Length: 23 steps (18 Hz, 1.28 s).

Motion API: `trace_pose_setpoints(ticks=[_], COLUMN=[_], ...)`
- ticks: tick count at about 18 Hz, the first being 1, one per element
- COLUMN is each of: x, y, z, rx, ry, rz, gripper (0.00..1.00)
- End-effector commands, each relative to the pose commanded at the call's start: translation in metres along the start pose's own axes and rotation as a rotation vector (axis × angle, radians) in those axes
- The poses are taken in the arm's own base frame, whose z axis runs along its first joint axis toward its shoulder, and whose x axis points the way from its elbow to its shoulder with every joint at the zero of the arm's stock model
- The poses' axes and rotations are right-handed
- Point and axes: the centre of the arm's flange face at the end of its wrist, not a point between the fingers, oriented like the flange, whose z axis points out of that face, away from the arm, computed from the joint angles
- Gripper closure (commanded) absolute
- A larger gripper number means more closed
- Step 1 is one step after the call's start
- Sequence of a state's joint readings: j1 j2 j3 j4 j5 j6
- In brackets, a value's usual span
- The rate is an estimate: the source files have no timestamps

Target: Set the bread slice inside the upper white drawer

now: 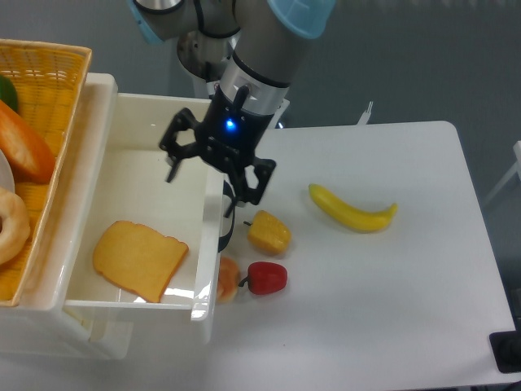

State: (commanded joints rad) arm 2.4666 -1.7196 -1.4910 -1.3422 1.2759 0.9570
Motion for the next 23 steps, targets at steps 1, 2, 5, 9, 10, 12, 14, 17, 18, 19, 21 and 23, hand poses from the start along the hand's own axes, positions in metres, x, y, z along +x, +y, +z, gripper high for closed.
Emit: trace_pose_setpoints(ticks=[1,2,5,9,10,12,14,17,18,19,21,23], x=[-0.003,-0.007,-0.034,-0.080,-0.089,-0.104,-0.124,-0.159,-0.170,-0.178,-0.189,-0.201], y=[0.006,0.011,0.035,0.083,0.094,0.120,0.145,0.187,0.199,0.208,0.222,0.231], z=[0.003,0.005,0.010,0.012,0.011,0.016,0.022,0.031,0.032,0.036,0.041,0.047], rx=[-0.032,-0.053,-0.119,-0.195,-0.220,-0.270,-0.299,-0.312,-0.315,-0.314,-0.314,-0.312], ry=[-0.015,-0.023,-0.048,-0.048,-0.052,-0.046,-0.036,-0.001,0.013,0.032,0.038,0.017], rz=[0.012,0.021,0.055,0.120,0.142,0.149,0.135,0.175,0.222,0.263,0.282,0.277], gripper=[0.00,0.00,0.00,0.00,0.00,0.00,0.00,0.00,0.00,0.00,0.00,0.00])
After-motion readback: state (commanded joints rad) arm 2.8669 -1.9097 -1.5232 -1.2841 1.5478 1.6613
